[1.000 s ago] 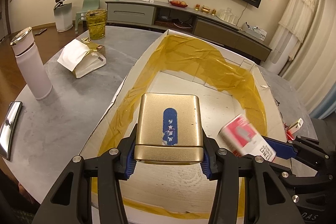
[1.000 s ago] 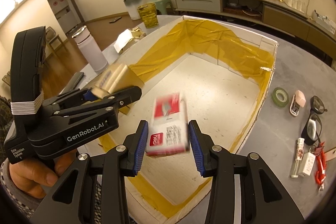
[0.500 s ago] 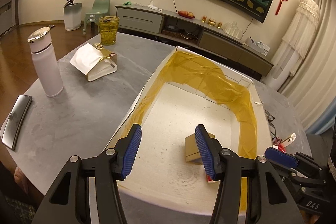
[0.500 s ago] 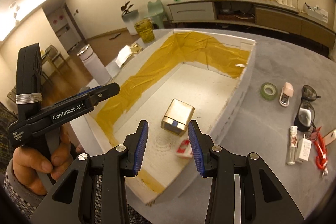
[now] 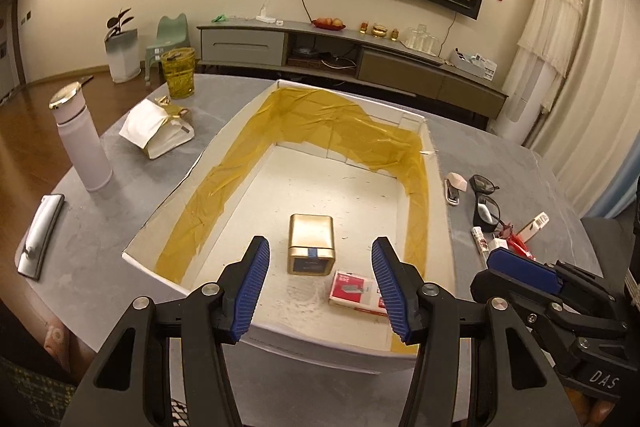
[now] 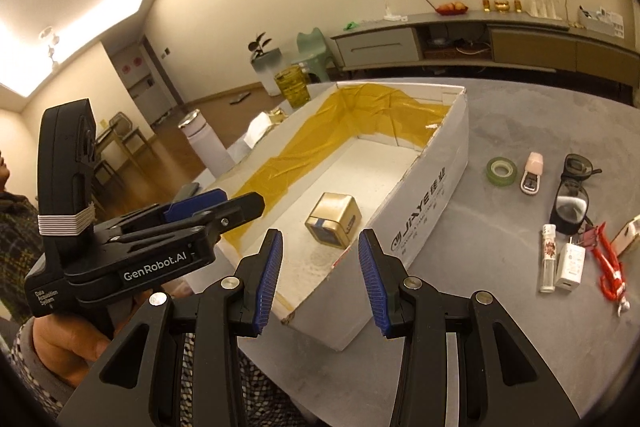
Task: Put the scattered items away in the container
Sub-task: 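Move both open tools back toward the scattered items on the table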
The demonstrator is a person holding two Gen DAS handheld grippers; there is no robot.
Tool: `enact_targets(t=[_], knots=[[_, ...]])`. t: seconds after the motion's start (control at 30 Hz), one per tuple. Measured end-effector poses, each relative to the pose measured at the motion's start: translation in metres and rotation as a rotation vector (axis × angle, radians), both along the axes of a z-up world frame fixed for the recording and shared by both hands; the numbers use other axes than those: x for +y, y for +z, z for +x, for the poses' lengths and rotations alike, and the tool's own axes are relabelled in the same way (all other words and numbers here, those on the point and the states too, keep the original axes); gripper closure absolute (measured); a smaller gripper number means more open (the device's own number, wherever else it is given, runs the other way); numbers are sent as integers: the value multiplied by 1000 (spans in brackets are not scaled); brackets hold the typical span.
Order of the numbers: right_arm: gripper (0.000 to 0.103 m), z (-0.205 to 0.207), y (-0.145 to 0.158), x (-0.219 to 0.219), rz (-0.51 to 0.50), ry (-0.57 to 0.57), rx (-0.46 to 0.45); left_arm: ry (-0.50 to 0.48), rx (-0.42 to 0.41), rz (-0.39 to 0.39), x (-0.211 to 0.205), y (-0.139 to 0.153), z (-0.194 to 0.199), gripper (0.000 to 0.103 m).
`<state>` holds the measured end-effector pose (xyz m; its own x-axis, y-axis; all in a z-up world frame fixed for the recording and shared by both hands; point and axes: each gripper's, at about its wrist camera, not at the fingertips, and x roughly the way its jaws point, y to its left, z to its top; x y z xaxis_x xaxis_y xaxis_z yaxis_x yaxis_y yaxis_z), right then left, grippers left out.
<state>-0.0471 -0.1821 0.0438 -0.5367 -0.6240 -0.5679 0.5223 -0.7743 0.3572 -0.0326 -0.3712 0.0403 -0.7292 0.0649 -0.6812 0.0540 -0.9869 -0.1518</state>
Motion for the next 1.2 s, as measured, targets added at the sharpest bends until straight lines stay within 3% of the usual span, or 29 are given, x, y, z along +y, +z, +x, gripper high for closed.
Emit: enact_targets(t=[0.63,0.93,1.2], knots=[[65,36,20,62,-145,4,69,-35,17,-117,64,27,22,48],[65,35,17,108,-170,-84,52,-83,18,-156,101,32,21,48],[65,31,6,150,-185,-149,17,-165,1,-158,149,19,9,48]])
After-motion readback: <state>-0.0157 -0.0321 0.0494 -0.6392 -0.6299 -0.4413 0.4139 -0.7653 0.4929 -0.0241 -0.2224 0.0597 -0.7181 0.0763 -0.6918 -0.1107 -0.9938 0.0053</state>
